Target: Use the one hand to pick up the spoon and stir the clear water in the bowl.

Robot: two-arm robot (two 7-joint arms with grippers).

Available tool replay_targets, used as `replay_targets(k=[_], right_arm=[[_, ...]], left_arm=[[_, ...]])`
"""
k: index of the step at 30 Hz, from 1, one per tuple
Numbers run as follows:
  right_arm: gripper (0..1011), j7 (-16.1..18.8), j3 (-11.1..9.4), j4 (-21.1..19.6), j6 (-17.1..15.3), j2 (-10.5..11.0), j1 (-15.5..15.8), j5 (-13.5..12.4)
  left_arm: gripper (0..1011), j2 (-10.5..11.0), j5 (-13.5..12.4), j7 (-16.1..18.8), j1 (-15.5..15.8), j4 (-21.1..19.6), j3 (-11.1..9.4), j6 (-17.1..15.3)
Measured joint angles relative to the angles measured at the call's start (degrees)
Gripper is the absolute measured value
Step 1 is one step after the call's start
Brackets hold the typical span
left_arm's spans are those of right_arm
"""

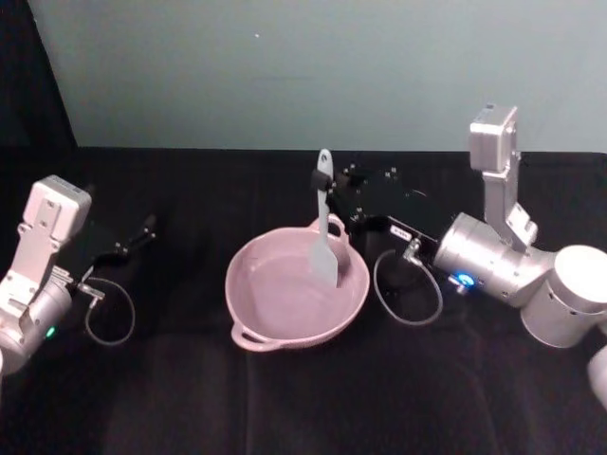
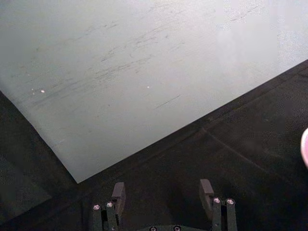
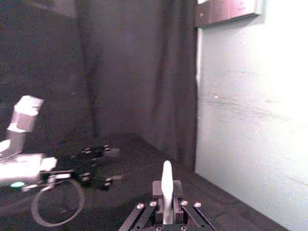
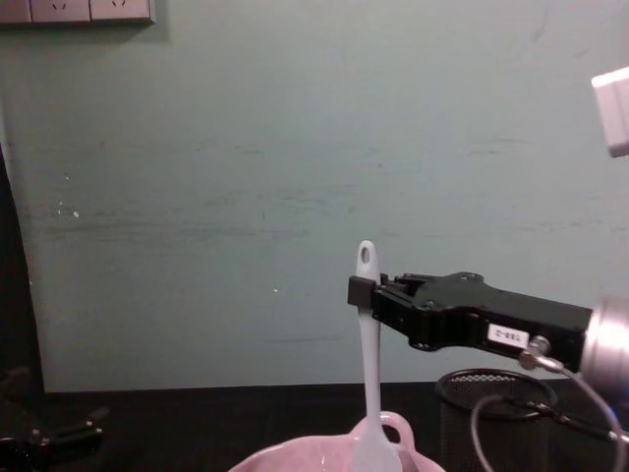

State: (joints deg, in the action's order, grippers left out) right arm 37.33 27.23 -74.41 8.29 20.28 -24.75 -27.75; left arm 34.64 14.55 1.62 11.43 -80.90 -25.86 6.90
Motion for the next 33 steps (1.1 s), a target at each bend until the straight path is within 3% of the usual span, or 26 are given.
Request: replay_targets(k=[7,15,24,33], right_arm=[[114,2.44,0.39,-6.29,-2.48,3.10,3.37,-3.40],[114,3.23,2.36,-9.08,-3.74,4.05,4.51,-4.88],[114,2.83,5.07,-7.35,-3.50,2.28,3.05,-4.55],[114,1.24,6.25,-0.95,-0.19,-2.04,-0.16,-2.55]], left_arm=[[1011,0.00,0.00,0.00,0.00,0.00,0.00,0.00],[1011,0.00,0.00,0.00,0.00,0.00,0.00,0.00],[1011,0.00,0.00,0.00,0.00,0.00,0.00,0.00],[1011,0.00,0.00,0.00,0.00,0.00,0.00,0.00]])
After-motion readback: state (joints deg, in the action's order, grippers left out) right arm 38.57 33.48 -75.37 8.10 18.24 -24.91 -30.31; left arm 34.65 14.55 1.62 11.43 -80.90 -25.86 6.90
